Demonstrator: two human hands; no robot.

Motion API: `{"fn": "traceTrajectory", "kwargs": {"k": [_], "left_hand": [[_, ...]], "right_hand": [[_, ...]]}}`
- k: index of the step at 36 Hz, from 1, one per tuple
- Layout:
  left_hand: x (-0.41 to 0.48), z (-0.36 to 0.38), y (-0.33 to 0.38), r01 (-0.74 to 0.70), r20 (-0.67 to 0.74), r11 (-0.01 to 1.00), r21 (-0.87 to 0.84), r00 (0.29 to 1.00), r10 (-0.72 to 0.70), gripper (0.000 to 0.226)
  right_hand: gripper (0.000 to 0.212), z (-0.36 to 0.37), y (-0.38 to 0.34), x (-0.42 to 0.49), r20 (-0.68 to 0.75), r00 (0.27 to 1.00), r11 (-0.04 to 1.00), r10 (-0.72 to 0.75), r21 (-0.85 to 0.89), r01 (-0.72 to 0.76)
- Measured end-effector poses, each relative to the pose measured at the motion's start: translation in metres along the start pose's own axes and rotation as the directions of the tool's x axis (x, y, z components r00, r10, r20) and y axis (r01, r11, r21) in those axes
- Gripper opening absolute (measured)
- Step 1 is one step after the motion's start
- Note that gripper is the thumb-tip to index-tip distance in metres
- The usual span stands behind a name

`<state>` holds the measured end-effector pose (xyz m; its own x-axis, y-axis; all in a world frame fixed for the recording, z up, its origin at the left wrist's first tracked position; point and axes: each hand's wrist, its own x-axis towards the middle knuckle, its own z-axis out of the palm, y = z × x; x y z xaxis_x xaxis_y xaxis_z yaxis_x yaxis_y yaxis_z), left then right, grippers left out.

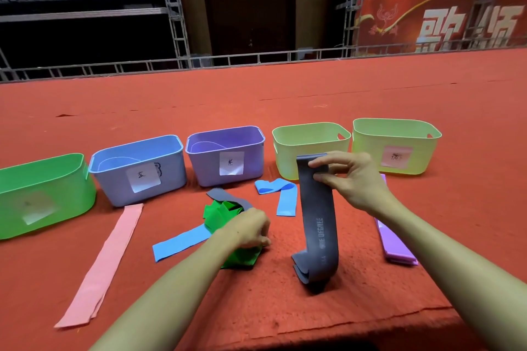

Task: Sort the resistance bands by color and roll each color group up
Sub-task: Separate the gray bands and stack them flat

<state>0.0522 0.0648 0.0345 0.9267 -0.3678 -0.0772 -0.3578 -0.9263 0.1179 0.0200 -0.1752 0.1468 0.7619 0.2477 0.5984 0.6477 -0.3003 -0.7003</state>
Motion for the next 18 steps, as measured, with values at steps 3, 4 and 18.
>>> {"fn": "traceTrajectory", "kwargs": {"k": [3, 4, 18], "left_hand": [[0.001, 0.002, 0.001, 0.013, 0.004, 1.000, 0.023, 1.000, -0.013, 0.024], [0.001, 0.002, 0.002, 0.012, 0.004, 0.999, 0.037, 1.000, -0.012, 0.024], [-0.002, 0.006, 0.023, 0.104, -0.034, 0.994, 0.029, 0.994, -0.103, 0.014]], "right_hand": [[0.046, 0.001, 0.001, -0.001, 0.001, 1.000, 1.000, 0.008, 0.006, -0.008], [0.046, 0.001, 0.001, -0.002, 0.003, 1.000, 1.000, 0.011, 0.004, -0.011], [0.047, 0.000, 0.000, -0.005, 0.025, 0.999, 1.000, 0.021, -0.006, -0.021]]}}
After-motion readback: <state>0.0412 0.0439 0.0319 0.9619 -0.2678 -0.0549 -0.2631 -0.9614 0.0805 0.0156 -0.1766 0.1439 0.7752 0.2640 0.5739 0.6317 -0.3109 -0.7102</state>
